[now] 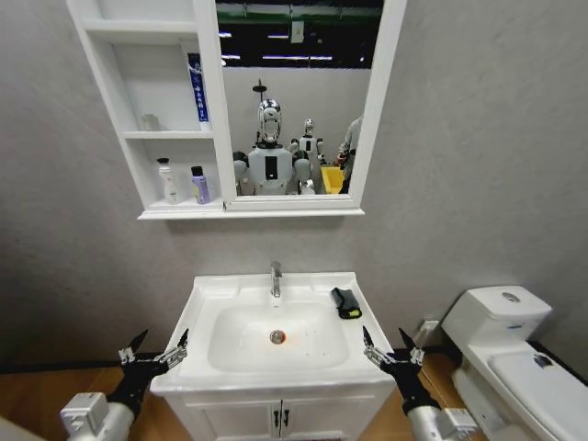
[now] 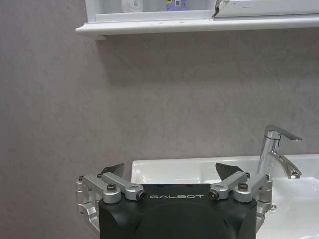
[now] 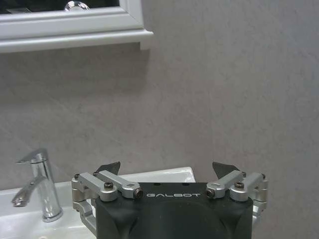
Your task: Move facial cleanser and shampoo from washbasin to cabinet, then wipe washbasin with towel.
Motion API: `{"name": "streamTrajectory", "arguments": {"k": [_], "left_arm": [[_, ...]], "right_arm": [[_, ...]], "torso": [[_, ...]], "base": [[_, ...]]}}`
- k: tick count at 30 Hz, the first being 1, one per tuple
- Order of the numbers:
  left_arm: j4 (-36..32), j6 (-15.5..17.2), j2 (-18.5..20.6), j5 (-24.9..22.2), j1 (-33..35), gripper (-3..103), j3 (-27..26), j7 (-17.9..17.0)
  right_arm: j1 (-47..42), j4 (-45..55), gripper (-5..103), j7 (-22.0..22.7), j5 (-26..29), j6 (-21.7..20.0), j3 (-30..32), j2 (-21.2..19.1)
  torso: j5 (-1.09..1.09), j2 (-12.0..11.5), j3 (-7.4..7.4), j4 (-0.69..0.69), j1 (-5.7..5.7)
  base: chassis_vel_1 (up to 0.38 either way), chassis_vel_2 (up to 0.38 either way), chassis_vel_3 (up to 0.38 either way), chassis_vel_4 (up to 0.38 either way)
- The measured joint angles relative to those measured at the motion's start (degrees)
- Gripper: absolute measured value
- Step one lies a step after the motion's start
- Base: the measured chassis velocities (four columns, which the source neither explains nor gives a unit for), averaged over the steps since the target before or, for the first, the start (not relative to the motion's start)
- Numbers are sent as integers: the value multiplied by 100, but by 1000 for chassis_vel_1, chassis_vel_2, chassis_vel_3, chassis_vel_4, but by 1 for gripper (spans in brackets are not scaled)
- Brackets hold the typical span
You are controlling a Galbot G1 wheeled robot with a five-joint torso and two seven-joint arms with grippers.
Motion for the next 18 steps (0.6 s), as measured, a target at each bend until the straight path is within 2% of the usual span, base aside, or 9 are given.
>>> {"name": "streamTrajectory", "arguments": {"k": [2,3,5,6,9,10,13,18], "left_arm": [[1,1,2,-1,0,100,1,0],[1,1,2,-1,0,100,1,0],[1,2,2,-1,0,100,0,-2],[1,2,2,-1,0,100,0,-2],[2,4,2,-2,2,100,1,-3],[2,4,2,-2,2,100,1,-3],[2,4,1,-2,2,100,1,-4],[2,4,1,-2,1,100,1,-3]], "right_arm": [[158,40,100,81,202,-461,80,-50],[158,40,100,81,202,-461,80,-50],[400,-3,100,159,587,-840,150,-229],[400,-3,100,159,587,-840,150,-229],[982,-302,100,259,1255,-1276,216,-874],[982,-302,100,259,1255,-1276,216,-874],[1724,-853,100,311,1900,-1536,214,-1529],[2275,-1439,100,285,2255,-1671,95,-1795]], "torso": [[-3,1,-1,-4,-4],[-3,1,-1,-4,-4],[-2,4,-4,-2,-12],[-2,4,-4,-2,-12],[-1,7,-5,0,-16],[-1,7,-5,0,-16],[-2,6,-3,0,-12],[-1,3,-1,0,-6]], "base": [[-33,38,-10,-12],[0,0,0,0],[32,-10,-29,14],[63,-20,-59,28],[91,-62,-49,59],[82,-65,-27,61],[12,-11,-9,20],[0,0,0,0]]}}
